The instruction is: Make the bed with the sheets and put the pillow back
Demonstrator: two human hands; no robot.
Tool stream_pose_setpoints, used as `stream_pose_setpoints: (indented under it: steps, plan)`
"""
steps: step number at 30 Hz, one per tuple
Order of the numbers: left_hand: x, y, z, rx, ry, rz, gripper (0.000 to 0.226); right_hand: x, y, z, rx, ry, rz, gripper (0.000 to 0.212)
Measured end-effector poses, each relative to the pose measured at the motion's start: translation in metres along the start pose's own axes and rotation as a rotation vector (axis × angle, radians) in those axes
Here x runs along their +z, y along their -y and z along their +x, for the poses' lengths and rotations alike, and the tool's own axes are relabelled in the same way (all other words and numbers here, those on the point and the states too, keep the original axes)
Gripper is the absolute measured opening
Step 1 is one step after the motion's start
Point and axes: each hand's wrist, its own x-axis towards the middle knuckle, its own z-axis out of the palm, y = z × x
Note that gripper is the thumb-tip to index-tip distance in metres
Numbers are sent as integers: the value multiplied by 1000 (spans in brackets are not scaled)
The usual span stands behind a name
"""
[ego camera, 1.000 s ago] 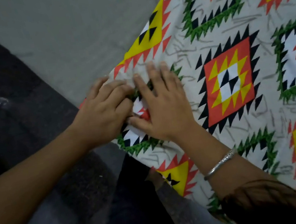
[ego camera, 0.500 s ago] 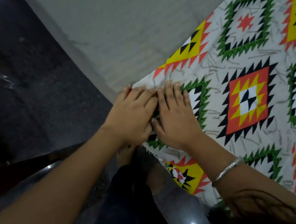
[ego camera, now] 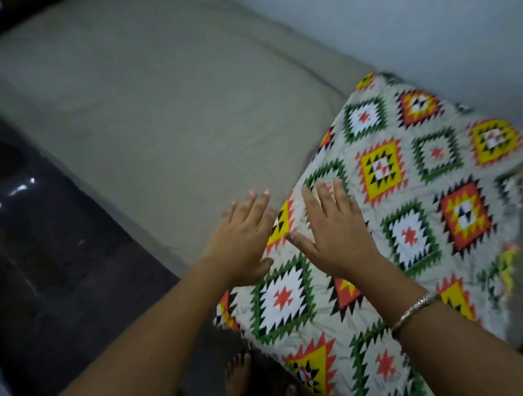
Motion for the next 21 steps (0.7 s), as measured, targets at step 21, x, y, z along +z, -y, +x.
stream_pose_setpoints:
  steps: [21]
  plan:
    - [-162, 25, 116, 377, 54, 55, 79, -150, -4, 24, 441, 15, 35, 83]
